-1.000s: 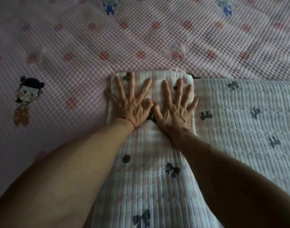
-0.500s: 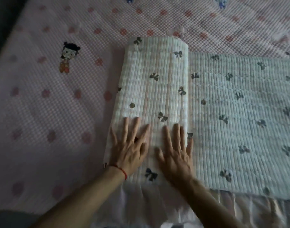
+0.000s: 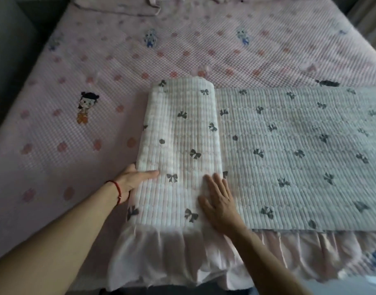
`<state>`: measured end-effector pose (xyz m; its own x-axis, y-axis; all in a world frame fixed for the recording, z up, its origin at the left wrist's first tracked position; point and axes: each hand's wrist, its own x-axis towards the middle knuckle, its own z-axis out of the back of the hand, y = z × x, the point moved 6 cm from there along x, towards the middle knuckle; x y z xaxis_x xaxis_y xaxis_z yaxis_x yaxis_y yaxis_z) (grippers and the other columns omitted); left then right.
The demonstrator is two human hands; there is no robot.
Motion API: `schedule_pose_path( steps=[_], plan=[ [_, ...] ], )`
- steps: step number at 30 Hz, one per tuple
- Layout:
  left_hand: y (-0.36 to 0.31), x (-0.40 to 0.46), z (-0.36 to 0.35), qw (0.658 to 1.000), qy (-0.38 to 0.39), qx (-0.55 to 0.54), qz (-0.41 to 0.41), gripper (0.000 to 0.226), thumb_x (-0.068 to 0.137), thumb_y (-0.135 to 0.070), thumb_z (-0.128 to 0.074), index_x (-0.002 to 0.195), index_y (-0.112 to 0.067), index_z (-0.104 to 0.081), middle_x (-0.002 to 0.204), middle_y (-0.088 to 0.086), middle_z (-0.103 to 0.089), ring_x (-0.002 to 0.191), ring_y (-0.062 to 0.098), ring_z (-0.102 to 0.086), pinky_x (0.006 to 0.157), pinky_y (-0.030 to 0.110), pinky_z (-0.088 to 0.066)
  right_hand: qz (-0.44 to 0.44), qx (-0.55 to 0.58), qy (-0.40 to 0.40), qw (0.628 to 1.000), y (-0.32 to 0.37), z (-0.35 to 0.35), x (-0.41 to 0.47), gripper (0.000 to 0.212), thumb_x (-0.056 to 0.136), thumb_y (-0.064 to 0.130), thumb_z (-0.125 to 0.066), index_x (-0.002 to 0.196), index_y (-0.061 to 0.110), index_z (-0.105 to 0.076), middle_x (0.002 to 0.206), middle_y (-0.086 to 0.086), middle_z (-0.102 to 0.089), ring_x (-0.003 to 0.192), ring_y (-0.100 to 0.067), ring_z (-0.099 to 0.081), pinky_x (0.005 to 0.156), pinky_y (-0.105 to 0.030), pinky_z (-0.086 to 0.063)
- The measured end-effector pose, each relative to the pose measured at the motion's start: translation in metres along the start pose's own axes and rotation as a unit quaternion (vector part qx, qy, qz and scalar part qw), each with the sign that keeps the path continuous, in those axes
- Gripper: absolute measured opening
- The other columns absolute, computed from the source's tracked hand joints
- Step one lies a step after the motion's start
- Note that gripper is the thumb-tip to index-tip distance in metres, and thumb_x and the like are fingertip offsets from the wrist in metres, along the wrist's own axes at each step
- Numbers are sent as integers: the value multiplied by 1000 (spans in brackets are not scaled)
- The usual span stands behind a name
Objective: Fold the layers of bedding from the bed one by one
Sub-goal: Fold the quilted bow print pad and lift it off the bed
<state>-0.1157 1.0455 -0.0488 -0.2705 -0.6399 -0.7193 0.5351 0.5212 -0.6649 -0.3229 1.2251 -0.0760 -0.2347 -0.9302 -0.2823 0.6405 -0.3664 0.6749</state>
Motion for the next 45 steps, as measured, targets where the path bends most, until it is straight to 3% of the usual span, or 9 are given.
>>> schedule_pose_path(
  steps=[7, 13, 18, 21, 27, 28, 32, 40, 45],
  plan=[
    [-76, -40, -52, 991, -11, 28, -127, 67, 64, -38, -93, 121, -18, -66, 112, 0, -75, 102, 20, -73, 91, 47, -59, -65, 254, 22, 965, -26, 46, -2, 40, 108, 43, -39, 146, 37, -49, 149, 22, -37, 139, -4, -37, 119, -47, -35],
    [-146, -89, -157, 971, -35, 106, -210, 70, 66, -37, -81, 130, -22, -57, 117, -7, -69, 104, 15, -68, 93, 40, -57, -147, 438, 27, 886, -54, 84, -35, 94, 67, 98, -42, 138, 38, -59, 142, 10, -60, 128, -17, -60, 103, -43, -49],
    [-188, -101, -275, 944, 6, 196, -265, 73, 81, -25, -74, 145, -18, -40, 138, 7, -55, 125, 27, -55, 100, 31, -45, -129, 552, -72, 821, -69, 148, -49, 50, 107, 29, -36, 89, 9, -79, 84, -9, -75, 83, -20, -70, 78, -31, -55],
    [-185, -92, -343, 940, 88, 203, -262, 64, 89, -21, -66, 148, -19, -43, 134, 8, -60, 128, 23, -55, 103, 27, -44, -163, 603, -123, 771, -125, 196, -59, 43, 92, 41, -52, 97, 6, -76, 83, -7, -74, 79, -16, -70, 74, -28, -60],
    [-112, -23, -358, 781, 57, 512, -353, 61, 94, -32, -51, 152, -36, -35, 165, 2, -16, 153, 27, -11, 124, 46, -14, -314, 415, -107, 847, -207, 216, -105, 65, 90, 61, -63, 91, -3, -73, 109, -43, -63, 83, -12, -47, 77, -20, -40],
    [-101, -10, -349, 772, 52, 523, -357, 62, 95, -42, -47, 154, -41, -28, 168, -1, 3, 155, 25, 9, 125, 50, -3, -322, 327, -95, 884, -207, 219, -109, 64, 85, 59, -72, 111, 1, -70, 120, -38, -60, 115, -52, -52, 95, -56, -47],
    [-92, 11, -324, 784, 40, 477, -395, 58, 102, -47, -39, 156, -48, -19, 166, -1, 24, 149, 20, 31, 124, 48, 8, -306, 132, -59, 941, -213, 222, -107, 43, 77, 46, -83, 102, 18, -63, 93, -8, -71, 73, -10, -65, 58, -29, -53],
    [-175, 94, -323, 793, -67, 508, -330, 56, 105, -49, -27, 155, -53, -2, 165, -5, 26, 149, 27, 30, 116, 69, 7, -208, -35, -17, 977, -183, 250, -9, 95, 91, 64, -56, 159, 18, -9, 161, -15, -24, 137, -34, -45, 107, -47, -46],
    [-249, 174, -332, 834, -98, 474, -263, 55, 104, -52, -20, 152, -56, 7, 164, -7, 29, 144, 41, 35, 112, 75, 2, -55, -156, -88, 982, -160, 246, 135, 69, 100, 58, -39, 158, 34, -10, 168, -7, 6, 155, -38, 1, 123, -64, -11]
  ],
)
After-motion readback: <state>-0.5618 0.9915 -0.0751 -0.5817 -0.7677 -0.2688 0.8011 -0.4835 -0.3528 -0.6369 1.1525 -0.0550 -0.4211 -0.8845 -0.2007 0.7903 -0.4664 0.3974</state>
